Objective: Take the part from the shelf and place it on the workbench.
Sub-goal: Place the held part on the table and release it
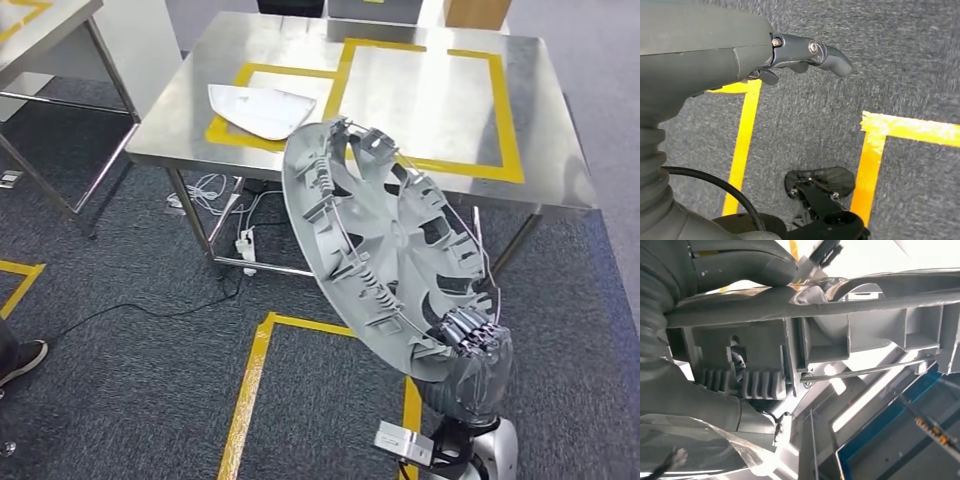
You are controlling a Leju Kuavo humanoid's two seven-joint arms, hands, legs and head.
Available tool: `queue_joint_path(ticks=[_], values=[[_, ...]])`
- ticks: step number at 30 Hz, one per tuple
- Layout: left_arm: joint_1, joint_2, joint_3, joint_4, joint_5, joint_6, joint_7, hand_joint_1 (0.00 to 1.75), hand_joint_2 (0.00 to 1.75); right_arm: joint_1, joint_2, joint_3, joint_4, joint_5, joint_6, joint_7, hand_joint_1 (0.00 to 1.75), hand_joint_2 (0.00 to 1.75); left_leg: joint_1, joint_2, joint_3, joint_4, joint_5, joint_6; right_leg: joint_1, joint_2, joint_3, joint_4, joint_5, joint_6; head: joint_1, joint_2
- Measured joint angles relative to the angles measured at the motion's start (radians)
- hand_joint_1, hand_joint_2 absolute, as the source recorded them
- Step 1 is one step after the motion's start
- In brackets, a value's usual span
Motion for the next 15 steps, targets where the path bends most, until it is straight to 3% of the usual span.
queue_joint_path(ticks=[2,4,6,7,8,9,10,13,15], values=[[-0.001,0.000,0.001,0.000,-0.001,0.000,0.000,0.00,1.75,0.001,-0.001,0.002,0.000,-0.001,0.000,0.001,1.75,1.75,-0.001,0.019,0.004,0.000,-0.005,-0.008,-0.001,0.023,0.000,-0.004,0.004,-0.008,0.000,0.000],[-0.002,0.000,0.002,0.000,-0.002,0.000,0.000,0.00,1.75,0.002,-0.002,0.004,0.000,-0.002,0.000,0.003,1.75,1.75,0.003,-0.003,-0.002,0.028,-0.030,-0.019,-0.007,0.045,0.001,-0.008,0.008,-0.018,-0.003,0.000],[-0.001,0.001,0.005,0.000,-0.003,0.000,0.000,0.00,1.75,0.002,-0.002,0.006,0.000,-0.001,0.000,0.005,1.75,1.75,0.009,-0.043,-0.046,0.135,-0.091,-0.028,-0.011,0.066,0.002,-0.009,0.010,-0.026,-0.006,0.000],[0.000,0.001,0.006,0.000,-0.004,0.000,0.000,0.00,1.75,0.002,-0.002,0.007,0.000,0.002,0.000,0.003,1.75,1.75,0.011,-0.052,-0.078,0.204,-0.121,-0.031,-0.011,0.077,0.003,-0.009,0.011,-0.028,-0.006,0.000],[0.002,0.001,0.007,0.000,-0.005,0.000,0.000,0.00,1.75,0.003,-0.002,0.007,0.000,0.009,0.000,-0.002,1.75,1.75,0.012,-0.055,-0.104,0.259,-0.137,-0.033,-0.011,0.087,0.003,-0.009,0.011,-0.029,-0.006,0.000],[0.002,0.001,0.008,0.000,-0.007,0.000,0.000,0.00,1.75,0.003,-0.002,0.006,0.000,0.019,0.000,-0.008,1.75,1.75,0.013,-0.055,-0.117,0.282,-0.134,-0.034,-0.011,0.097,0.005,-0.009,0.010,-0.029,-0.006,0.000],[0.002,0.002,0.009,0.000,-0.009,0.001,0.000,0.00,1.75,0.004,-0.002,0.004,0.000,0.031,0.000,-0.016,1.75,1.75,0.014,-0.055,-0.113,0.266,-0.110,-0.033,-0.011,0.105,0.007,-0.009,0.010,-0.029,-0.006,0.000],[-0.001,0.004,0.013,0.000,-0.011,0.005,-0.002,0.00,1.75,0.005,-0.002,-0.001,0.000,0.053,0.000,-0.030,1.75,1.75,0.016,-0.061,-0.038,0.079,-0.006,-0.029,-0.010,0.120,0.015,-0.007,0.005,-0.022,-0.006,0.000],[-0.004,0.003,0.015,0.000,-0.012,0.006,-0.004,0.00,1.75,0.005,-0.002,-0.003,0.000,0.055,0.000,-0.032,1.75,1.75,0.014,-0.068,-0.012,0.013,0.009,-0.023,-0.007,0.122,0.012,-0.005,0.003,-0.012,-0.005,0.000]])
